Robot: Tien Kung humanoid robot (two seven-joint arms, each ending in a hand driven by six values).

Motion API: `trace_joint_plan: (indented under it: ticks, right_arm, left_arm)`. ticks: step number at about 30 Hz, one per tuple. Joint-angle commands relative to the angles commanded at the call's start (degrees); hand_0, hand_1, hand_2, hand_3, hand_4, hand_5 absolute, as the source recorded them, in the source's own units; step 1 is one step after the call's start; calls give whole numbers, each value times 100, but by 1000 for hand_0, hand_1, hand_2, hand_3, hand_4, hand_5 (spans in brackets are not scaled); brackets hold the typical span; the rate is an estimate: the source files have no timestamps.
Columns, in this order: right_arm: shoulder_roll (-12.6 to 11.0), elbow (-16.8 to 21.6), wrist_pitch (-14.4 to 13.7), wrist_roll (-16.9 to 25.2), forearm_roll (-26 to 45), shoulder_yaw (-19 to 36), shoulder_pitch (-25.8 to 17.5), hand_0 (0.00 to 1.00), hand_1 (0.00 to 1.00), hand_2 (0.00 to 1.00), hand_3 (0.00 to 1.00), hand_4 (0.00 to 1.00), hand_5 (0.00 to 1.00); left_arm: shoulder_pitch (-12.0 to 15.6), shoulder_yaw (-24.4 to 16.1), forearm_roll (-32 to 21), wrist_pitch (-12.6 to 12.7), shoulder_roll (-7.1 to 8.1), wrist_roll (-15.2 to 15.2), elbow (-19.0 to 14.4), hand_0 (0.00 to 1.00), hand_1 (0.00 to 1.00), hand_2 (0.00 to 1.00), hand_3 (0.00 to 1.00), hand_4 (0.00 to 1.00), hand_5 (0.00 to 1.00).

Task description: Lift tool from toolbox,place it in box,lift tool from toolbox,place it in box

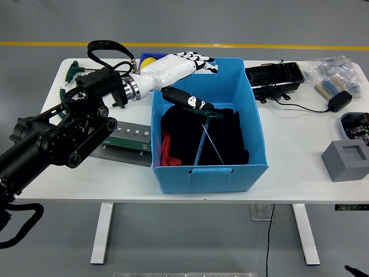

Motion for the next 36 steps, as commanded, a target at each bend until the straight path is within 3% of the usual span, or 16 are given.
trace_joint_plan:
  ticks: [2,3,5,8,10,14,18,20,21,25,29,32,36]
  right_arm:
    - [1,-2,1,4,14,-14,2,617,597,667,541,775,657]
    - [1,-3,-2,10,34,-26,3,617,597,667,541,775,656]
    - [4,-9,-15,28,110,-52,-9,617,597,667,541,775,656]
    - [9,-18,-23,48,155,-61,-36,617,597,667,541,775,656]
    - [16,-23,-23,54,139,-55,-42,617,597,667,540,775,656]
    - [32,-33,-17,56,63,-25,-53,617,597,667,540,775,656]
    - [51,-40,-20,68,59,-20,-80,617,596,667,540,774,657]
    - [61,-42,-22,72,60,-22,-88,617,596,667,540,774,657]
    - [63,-42,-22,74,62,-25,-90,616,596,667,539,773,656]
    - [79,-48,-32,84,94,-34,-104,616,596,667,539,773,656]
    - [91,-50,-31,80,76,-23,-116,616,596,667,539,773,655]
    - [95,-48,-17,64,4,10,-134,616,596,667,539,773,655]
    - [104,-52,-7,55,-39,35,-171,616,596,667,539,773,654]
  left_arm:
    - [194,-226,-73,147,176,49,-211,862,861,883,817,968,803]
    - [284,-311,-8,221,261,50,-304,834,833,873,766,917,718]
    - [524,-522,173,335,487,62,-512,834,833,873,766,917,718]
    - [847,-894,329,268,680,121,-682,834,833,873,766,917,718]
    - [1070,-1252,290,179,698,188,-793,834,846,887,759,913,713]
    - [1604,-2074,-202,-2,520,420,-1135,834,846,887,759,913,713]
    - [2313,-3026,-83,55,36,747,-1636,815,829,873,738,910,716]
    - [2724,-3505,-207,108,-293,938,-1862,815,829,873,738,910,716]
    - [2874,-3712,-279,124,-407,997,-1913,789,788,822,682,884,692]
    - [3552,-4317,-1075,223,-900,1344,-1954,789,788,822,682,884,692]
    - [3895,-4283,-2043,346,-936,1478,-1846,779,775,789,672,879,690]
    - [3986,-4186,-2751,410,-924,1336,-1844,779,775,789,672,879,690]
    - [4050,-4099,-3693,296,-874,1134,-1901,759,755,782,666,867,676]
